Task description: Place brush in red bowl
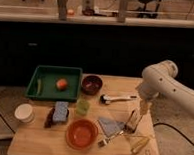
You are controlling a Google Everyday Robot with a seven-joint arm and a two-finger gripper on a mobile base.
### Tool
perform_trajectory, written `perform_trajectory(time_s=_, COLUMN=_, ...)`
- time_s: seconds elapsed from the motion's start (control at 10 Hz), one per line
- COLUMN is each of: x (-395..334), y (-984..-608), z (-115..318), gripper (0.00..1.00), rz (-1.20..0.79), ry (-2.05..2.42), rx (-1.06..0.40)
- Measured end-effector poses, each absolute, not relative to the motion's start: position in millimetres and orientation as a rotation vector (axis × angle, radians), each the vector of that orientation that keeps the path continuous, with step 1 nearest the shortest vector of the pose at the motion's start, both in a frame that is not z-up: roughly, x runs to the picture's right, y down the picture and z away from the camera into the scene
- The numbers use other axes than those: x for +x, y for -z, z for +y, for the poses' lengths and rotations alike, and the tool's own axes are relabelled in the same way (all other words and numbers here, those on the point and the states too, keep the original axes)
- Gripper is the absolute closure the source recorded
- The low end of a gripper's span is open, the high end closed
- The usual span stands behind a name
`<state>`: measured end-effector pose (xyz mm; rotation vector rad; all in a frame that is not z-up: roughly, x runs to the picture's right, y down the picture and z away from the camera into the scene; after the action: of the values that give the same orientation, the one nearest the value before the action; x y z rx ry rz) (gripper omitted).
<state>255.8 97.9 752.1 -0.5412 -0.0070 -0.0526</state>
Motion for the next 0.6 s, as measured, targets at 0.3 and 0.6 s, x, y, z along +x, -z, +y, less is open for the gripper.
perform_trajectory(time_s=0.3, x=253.1, y=-765.8, z=94.8, gripper=0.2, rz=-0.016, ry=0.068, rx=-0.531)
perform_trajectory(time_s=0.6, x=249.5, y=-781.9, z=92.3, gripper=0.2, rz=-0.029, ry=0.081, rx=-0.523)
